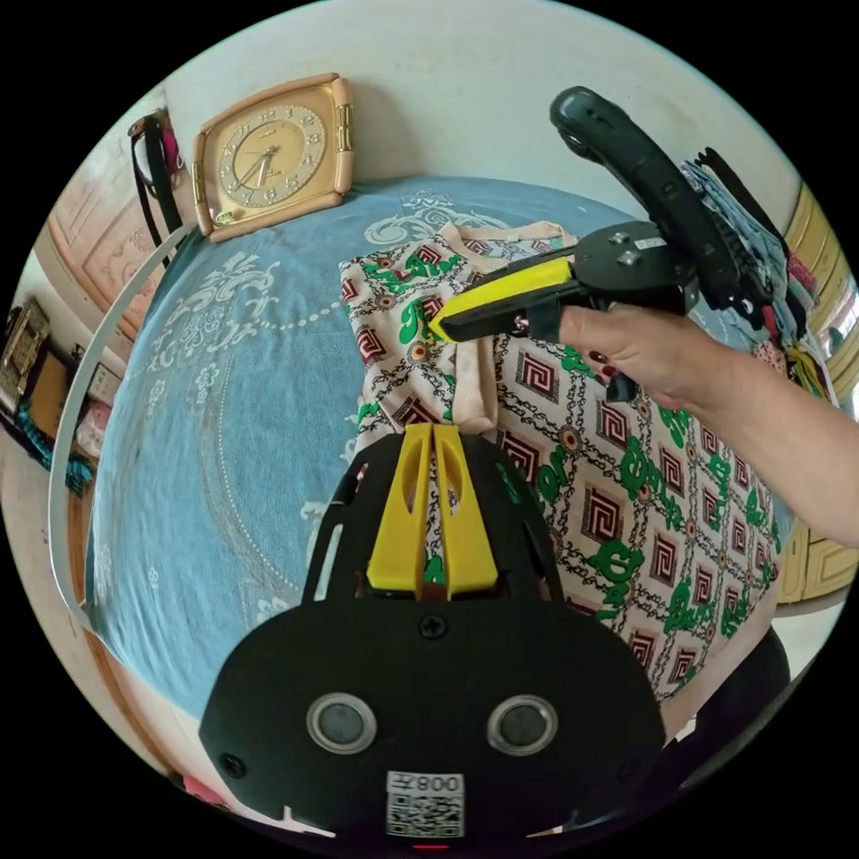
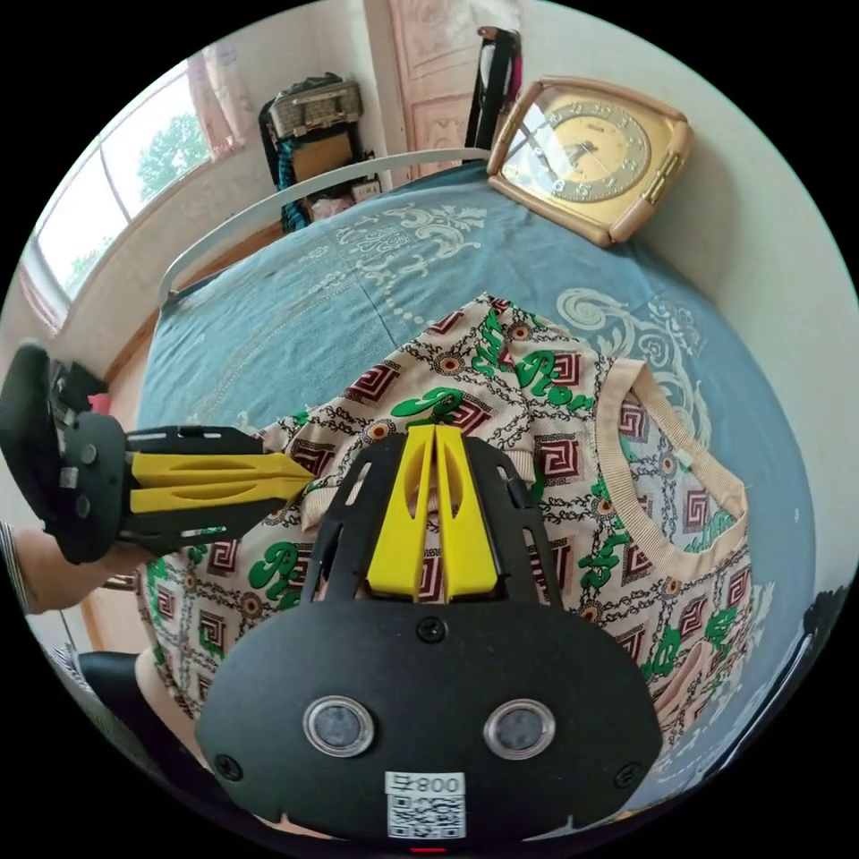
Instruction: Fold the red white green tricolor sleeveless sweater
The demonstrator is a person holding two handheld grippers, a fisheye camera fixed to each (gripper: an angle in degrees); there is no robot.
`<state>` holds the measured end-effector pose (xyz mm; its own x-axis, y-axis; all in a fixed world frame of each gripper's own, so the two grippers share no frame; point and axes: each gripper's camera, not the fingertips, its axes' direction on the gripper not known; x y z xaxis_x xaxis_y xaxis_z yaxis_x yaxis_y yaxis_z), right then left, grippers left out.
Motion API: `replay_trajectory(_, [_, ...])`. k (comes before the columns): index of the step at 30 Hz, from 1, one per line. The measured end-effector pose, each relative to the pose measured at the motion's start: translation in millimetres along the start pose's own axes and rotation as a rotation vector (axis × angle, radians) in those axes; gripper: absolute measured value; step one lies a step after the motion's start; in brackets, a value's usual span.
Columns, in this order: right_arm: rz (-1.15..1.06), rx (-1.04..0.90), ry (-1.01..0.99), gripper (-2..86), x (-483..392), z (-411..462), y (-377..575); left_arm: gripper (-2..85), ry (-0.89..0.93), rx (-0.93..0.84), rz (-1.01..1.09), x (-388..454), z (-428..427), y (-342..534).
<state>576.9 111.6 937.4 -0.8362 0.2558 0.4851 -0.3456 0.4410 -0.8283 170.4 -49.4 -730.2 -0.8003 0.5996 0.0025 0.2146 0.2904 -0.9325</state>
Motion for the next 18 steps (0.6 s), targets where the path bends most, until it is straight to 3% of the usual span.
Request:
replay_trajectory(4, [0.163, -0.134, -0.148, 0.1, 26, -6, 29, 0.2, 0.125, -0.031, -0.085, -29, -2, 13])
replay_trajectory(9, [0.320, -0.027, -0.138, 0.1, 57, -65, 114, 0.2, 0.283, 0.065, -0.203, -69, -33, 58])
replay_trajectory(15, [0.477, -0.078, -0.133, 0.1, 56, -117, 288, 0.5, 0.405, -0.054, -0.313, -94, -44, 154])
replay_trajectory(18, [0.597, -0.141, -0.161, 0.1, 34, -131, 390, 1.1, 0.382, -0.119, -0.394, -108, -56, 211])
